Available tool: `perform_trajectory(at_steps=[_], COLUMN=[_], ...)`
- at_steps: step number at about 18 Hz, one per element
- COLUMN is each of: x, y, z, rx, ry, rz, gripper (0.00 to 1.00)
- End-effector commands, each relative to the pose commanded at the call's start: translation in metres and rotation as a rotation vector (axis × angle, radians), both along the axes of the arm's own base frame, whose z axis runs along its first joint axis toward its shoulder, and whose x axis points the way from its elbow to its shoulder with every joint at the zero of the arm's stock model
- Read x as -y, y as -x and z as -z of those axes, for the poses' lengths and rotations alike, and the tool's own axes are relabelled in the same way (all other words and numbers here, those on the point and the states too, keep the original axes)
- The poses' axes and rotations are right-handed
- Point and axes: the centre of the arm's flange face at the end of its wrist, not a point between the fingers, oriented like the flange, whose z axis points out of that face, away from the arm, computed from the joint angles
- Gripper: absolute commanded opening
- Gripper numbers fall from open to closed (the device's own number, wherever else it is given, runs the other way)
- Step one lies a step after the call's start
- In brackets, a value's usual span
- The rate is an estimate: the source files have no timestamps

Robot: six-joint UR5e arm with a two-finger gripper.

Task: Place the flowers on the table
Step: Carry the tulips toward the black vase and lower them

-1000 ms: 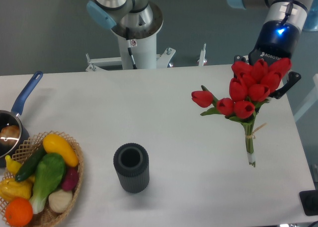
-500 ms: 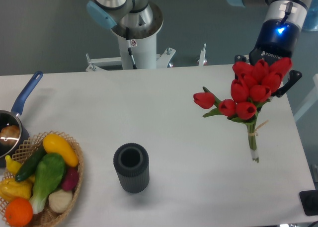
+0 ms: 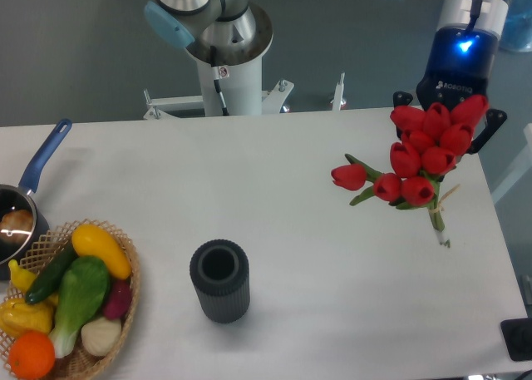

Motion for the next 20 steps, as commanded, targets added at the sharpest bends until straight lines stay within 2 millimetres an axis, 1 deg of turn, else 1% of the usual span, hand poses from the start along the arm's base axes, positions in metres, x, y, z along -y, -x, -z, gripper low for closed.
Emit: perform_trajectory(at_steps=[2, 3, 5, 7, 9, 10, 11, 13, 16, 18, 19, 20], x=[-0.020, -0.026, -0.036, -0.049, -0.051, -0.058, -0.068, -0.073, -0.085, -0.101, -0.103, -0.104], y=[-0.014, -0.020, -0.031, -0.038, -0.036, -0.038, -0.041, -0.037, -0.041, -0.050, -0.047, -0.046], z=[0.013, 0.022, 0.032, 0.044, 0.053, 0.062, 0.073, 0.094, 0.130, 0.158, 0.171, 0.178], rx=[-0.036, -0.057, -0.106, -0.123, -0.121, -0.114, -0.107, -0.094, -0.129, -0.140, -0.134, -0.129], ry=[0.153, 0.242, 0.381, 0.443, 0.476, 0.486, 0.499, 0.557, 0.722, 0.804, 0.829, 0.836], rz=[-0.028, -0.051, -0.087, -0.083, -0.091, -0.079, -0.062, -0.064, -0.078, -0.057, -0.053, -0.045], gripper=[0.32, 0.32, 0.32, 0.32, 0.32, 0.32, 0.32, 0.32, 0.32, 0.32, 0.32, 0.32])
